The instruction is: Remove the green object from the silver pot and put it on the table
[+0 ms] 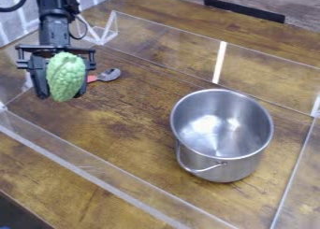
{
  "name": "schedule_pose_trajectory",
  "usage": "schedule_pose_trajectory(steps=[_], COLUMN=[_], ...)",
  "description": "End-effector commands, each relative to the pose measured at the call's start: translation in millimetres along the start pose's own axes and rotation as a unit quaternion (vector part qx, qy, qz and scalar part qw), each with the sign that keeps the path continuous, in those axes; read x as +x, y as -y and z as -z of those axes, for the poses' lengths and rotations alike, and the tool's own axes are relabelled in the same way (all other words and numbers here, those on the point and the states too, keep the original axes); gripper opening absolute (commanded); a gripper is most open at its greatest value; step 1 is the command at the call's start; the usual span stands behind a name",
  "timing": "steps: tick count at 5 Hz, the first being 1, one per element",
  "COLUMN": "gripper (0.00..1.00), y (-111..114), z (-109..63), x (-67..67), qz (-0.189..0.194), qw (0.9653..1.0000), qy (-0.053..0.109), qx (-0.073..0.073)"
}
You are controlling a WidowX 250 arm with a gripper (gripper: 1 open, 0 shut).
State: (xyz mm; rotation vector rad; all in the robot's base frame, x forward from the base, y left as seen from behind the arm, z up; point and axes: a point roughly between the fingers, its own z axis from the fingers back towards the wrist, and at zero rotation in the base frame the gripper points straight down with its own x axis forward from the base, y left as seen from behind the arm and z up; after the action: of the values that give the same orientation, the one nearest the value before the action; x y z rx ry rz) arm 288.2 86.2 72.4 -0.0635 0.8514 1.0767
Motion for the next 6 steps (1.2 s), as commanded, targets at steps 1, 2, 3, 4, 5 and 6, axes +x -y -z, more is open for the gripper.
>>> schedule_pose_trajectory(steps=[1, 2, 3, 4, 5, 6], gripper=[0.0, 0.0, 0.0, 0.0, 0.0, 0.0], y=[-7.2, -7.9, -8.0, -5.3, -4.2, -2.4], z=[-18.1, -19.4, -20.3, -20.9, -20.6, -20.4], x=[4.7, 11.7, 17.9, 20.6, 23.3, 25.0], qz=[-0.004, -0.009, -0.012, -0.012, -0.014, -0.014], qw=[0.9994, 0.9994, 0.9993, 0.9993, 0.9993, 0.9993], qy=[0.021, 0.016, 0.012, 0.009, 0.005, 0.002], qx=[-0.028, -0.031, -0.033, -0.033, -0.033, -0.034])
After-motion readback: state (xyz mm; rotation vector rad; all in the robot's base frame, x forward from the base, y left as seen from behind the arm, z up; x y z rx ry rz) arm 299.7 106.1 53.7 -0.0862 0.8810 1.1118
